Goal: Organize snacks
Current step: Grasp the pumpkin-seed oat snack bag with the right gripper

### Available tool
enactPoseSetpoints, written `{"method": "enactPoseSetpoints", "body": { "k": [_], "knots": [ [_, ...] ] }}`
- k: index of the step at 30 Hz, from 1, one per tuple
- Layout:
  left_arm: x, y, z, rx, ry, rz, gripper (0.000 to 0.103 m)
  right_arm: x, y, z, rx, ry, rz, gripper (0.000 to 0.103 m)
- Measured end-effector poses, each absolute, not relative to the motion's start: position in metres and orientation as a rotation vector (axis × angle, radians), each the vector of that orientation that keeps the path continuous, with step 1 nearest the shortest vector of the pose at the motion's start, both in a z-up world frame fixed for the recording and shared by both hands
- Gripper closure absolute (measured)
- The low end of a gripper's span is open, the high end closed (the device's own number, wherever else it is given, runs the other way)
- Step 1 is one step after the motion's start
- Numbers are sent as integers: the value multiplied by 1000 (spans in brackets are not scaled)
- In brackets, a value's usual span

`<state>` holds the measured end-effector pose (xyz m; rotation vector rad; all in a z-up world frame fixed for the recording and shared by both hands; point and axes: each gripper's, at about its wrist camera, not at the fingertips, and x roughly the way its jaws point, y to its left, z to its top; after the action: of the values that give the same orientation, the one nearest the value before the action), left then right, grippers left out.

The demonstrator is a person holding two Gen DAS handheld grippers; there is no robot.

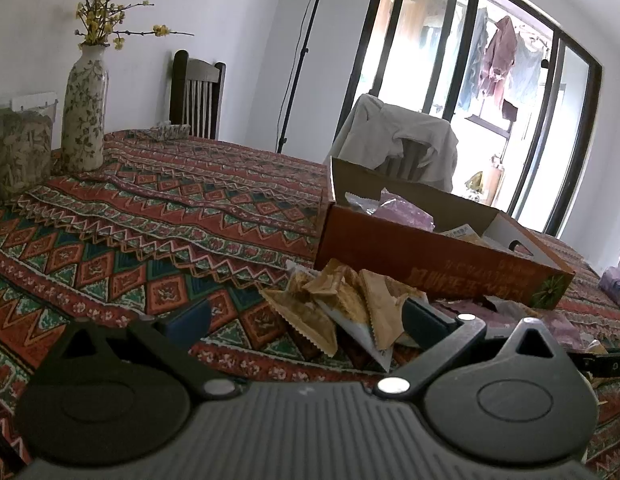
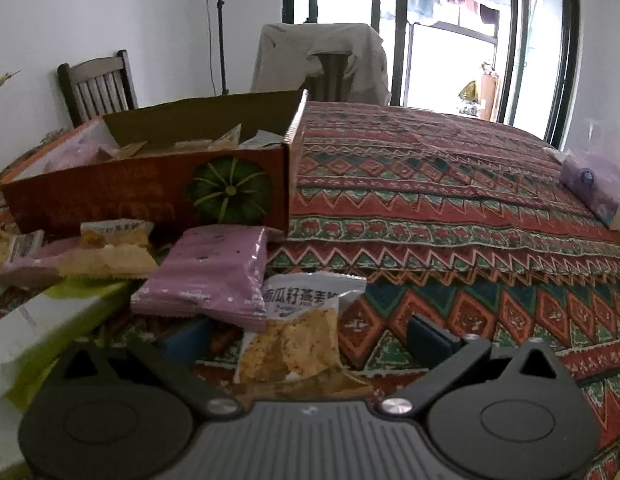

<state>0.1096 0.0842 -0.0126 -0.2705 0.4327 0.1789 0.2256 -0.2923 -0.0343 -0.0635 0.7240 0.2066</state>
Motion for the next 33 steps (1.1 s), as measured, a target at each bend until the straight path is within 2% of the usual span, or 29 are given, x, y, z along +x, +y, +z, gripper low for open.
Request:
{"method": "enactPoseSetpoints", "body": {
  "k": [3,10,13,14,15,17,21,28,33],
  "knots": [
    [110,84,-12,-269,433,182,0,223,-292,-35,-63,720,220,0],
    [111,84,-12,-267,441,184,0,218,-291,-33,-60,696,235,14],
    [111,84,-12,-267,444,185,0,216,-292,-31,-56,677,245,36],
    [111,85,-12,-266,444,185,0,214,-292,-30,-58,667,247,50],
    [111,84,-12,-266,445,185,0,212,-292,-29,-63,659,240,59],
    [111,85,-13,-266,446,186,0,209,-291,-28,-71,644,220,60],
    [111,84,-12,-264,447,187,0,197,-292,-22,-68,570,186,68],
    [112,84,-13,-260,450,197,0,175,-297,-12,-65,427,143,68],
    [113,83,-13,-255,457,211,0,170,-302,-9,-41,394,142,68]
  ]
}}
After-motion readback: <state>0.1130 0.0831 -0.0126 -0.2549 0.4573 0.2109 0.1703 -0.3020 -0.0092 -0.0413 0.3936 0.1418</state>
